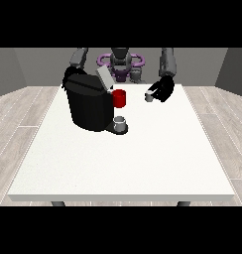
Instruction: Insert the coffee pod into the coffee machine and close the lid
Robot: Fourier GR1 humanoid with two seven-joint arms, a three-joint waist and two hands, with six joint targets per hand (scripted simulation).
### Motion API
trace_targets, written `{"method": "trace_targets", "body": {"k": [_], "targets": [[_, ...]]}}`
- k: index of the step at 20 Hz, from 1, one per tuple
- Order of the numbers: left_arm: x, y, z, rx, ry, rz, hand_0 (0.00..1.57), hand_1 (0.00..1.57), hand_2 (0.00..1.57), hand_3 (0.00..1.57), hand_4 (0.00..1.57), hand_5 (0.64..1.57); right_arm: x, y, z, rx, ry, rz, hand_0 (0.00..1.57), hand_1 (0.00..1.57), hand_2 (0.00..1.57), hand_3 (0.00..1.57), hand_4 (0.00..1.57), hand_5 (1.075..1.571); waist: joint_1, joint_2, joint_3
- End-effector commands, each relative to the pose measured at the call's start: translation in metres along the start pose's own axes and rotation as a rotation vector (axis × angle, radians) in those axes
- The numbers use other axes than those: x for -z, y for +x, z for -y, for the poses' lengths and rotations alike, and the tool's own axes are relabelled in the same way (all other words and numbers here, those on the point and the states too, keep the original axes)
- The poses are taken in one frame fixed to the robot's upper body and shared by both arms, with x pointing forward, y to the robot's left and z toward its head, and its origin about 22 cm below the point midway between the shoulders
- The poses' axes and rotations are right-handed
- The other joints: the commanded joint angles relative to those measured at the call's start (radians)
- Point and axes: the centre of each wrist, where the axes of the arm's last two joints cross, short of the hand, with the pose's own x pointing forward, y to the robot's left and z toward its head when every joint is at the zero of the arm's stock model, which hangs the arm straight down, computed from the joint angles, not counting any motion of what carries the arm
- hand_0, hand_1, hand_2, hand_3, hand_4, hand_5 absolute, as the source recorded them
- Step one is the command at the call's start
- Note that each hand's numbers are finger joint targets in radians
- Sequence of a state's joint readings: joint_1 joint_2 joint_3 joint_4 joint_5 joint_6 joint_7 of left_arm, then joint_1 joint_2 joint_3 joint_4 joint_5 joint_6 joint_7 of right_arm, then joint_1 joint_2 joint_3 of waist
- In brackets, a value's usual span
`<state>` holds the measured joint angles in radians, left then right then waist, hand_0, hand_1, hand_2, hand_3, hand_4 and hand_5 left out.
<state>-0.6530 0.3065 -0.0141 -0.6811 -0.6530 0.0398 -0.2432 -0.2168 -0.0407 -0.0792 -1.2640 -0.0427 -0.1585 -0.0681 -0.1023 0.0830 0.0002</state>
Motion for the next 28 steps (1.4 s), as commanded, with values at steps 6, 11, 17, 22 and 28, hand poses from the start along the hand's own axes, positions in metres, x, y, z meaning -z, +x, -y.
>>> {"method": "trace_targets", "body": {"k": [6,11,17,22,28], "targets": [[0.023,0.032,-0.059,-0.021,-0.003,0.081,1.23,1.23,1.32,1.29,0.57,1.571,-0.006,-0.007,-0.010,-0.020,0.043,-0.015,0.00,0.00,0.00,0.00,0.46,1.571,-0.033,-0.032,-0.0003],[0.026,0.032,-0.098,-0.008,0.063,0.073,1.23,1.23,1.32,1.29,0.57,1.571,-0.004,0.008,-0.018,0.006,0.094,0.033,0.00,0.00,0.00,0.00,0.48,1.571,-0.087,0.014,-0.0004],[0.042,0.078,-0.141,0.022,0.138,0.135,1.01,1.01,1.20,1.22,0.54,1.571,0.015,0.030,-0.027,0.030,0.088,0.117,0.00,0.00,0.00,0.00,0.50,1.571,-0.102,0.063,-0.0001],[0.045,0.089,-0.166,-0.035,0.203,0.126,1.21,1.21,1.25,1.20,0.51,1.571,0.006,0.037,-0.043,-0.003,0.126,0.123,0.00,0.00,0.00,0.00,0.49,1.571,-0.152,0.079,-0.0003],[0.048,0.127,-0.208,-0.006,0.279,0.166,1.26,1.26,1.32,1.25,0.52,1.571,0.022,0.061,-0.042,-0.003,0.120,0.203,0.00,0.00,0.00,0.00,0.50,1.571,-0.194,0.160,0.0001]]}}
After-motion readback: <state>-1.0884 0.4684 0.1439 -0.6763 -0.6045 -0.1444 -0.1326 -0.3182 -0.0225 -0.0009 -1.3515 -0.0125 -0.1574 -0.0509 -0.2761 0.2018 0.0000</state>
